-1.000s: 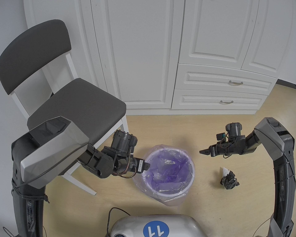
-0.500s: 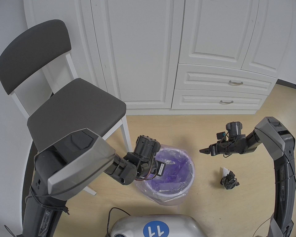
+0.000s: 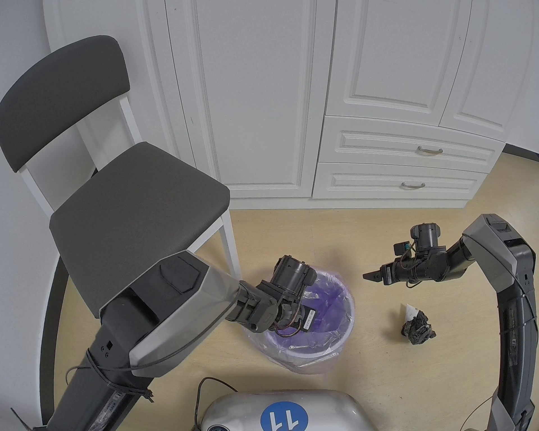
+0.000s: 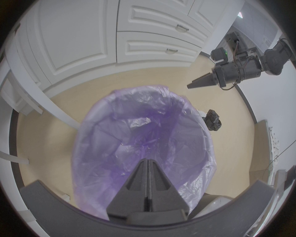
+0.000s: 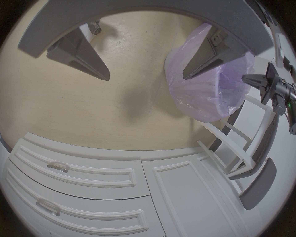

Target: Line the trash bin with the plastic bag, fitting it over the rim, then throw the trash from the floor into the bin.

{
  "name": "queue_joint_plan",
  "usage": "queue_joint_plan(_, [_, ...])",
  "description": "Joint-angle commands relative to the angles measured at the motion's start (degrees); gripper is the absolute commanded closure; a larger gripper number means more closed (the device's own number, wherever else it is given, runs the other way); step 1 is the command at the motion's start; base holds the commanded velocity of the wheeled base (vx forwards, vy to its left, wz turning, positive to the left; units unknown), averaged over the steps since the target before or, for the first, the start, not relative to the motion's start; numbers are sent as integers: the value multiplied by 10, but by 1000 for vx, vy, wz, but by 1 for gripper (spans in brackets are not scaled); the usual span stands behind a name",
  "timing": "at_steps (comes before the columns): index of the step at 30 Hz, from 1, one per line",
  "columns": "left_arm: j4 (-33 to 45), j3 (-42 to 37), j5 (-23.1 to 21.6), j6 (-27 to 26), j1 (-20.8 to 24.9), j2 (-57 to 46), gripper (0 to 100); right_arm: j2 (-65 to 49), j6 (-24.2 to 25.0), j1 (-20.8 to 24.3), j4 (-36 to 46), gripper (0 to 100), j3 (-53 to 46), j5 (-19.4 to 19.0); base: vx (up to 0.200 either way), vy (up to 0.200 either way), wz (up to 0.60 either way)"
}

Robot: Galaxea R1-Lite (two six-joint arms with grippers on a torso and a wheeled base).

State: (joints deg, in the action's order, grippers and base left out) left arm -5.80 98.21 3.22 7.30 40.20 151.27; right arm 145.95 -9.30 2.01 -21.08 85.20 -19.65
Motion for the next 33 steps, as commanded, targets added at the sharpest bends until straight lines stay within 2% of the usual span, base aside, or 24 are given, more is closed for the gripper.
queue_joint_plan(1, [92, 104, -23, 33, 14, 55, 100, 2, -1, 0, 0, 0, 0, 0, 0, 0, 0])
queue_joint_plan(5, [149, 118, -25, 44, 26, 49, 100, 1, -1, -3, 0, 0, 0, 0, 0, 0, 0])
queue_joint_plan(9, [170, 103, -25, 44, 42, 36, 100, 0, -2, -3, 0, 0, -2, -1, 0, 0, 0])
queue_joint_plan(14, [173, 81, -25, 45, 59, 18, 100, -4, -3, -3, -1, 0, -6, -1, 0, 0, 0])
queue_joint_plan(15, [171, 41, -33, 45, 71, -9, 100, -5, -4, -3, -1, 0, -6, -1, 0, 0, 0])
queue_joint_plan(22, [169, 22, -41, 46, 77, -23, 100, -6, -4, -3, -1, 0, -8, -1, 0, 0, 0])
queue_joint_plan(26, [174, 2, -44, 47, 93, -38, 100, -7, -4, -3, -1, 0, -9, -1, 0, 0, 0])
queue_joint_plan(29, [165, -43, -59, 46, 119, -63, 100, -8, -4, -3, -1, 0, -10, -1, 0, 0, 0])
queue_joint_plan(33, [154, -50, -61, 47, 123, -74, 100, -19, -4, -2, -3, 0, -21, -2, 0, 0, 0])
